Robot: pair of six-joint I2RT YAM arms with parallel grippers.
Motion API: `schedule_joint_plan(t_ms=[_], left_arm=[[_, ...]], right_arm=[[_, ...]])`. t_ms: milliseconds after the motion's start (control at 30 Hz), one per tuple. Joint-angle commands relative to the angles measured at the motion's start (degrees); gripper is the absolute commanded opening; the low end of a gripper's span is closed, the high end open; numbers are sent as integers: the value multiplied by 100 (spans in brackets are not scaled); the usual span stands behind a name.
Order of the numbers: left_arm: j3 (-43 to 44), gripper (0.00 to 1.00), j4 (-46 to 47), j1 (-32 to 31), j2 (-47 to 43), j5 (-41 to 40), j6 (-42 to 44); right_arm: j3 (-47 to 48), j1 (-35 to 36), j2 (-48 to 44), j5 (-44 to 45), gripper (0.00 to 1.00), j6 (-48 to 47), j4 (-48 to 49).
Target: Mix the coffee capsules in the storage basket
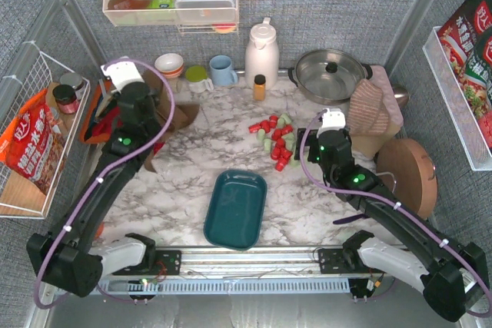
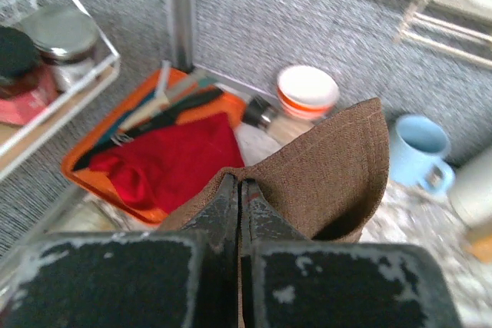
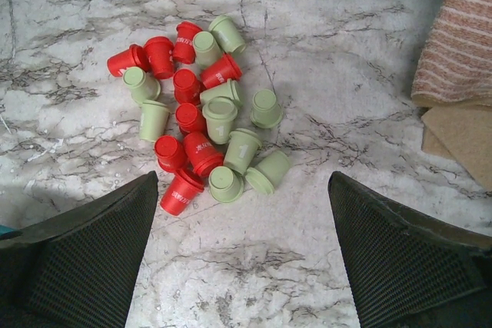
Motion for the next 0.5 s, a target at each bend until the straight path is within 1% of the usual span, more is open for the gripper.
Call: schedule_joint_plan(t_ms=[0, 100, 233, 367, 467], left_arm=[[343, 0, 757, 556, 272, 79, 305], [510, 0, 1031, 849, 411, 293, 234], [756, 0, 1414, 1072, 603, 611, 296], [1079, 0, 1601, 1197, 959, 600, 568], [1203, 0, 1691, 1406, 1361, 392, 769]], right_arm=[[5, -1, -2, 18, 97, 39, 209], [20, -1, 28, 16, 97, 57, 192], [34, -1, 40, 24, 97, 57, 175], [16, -1, 54, 38, 97, 49, 189], [31, -1, 90, 34, 97, 49, 187]])
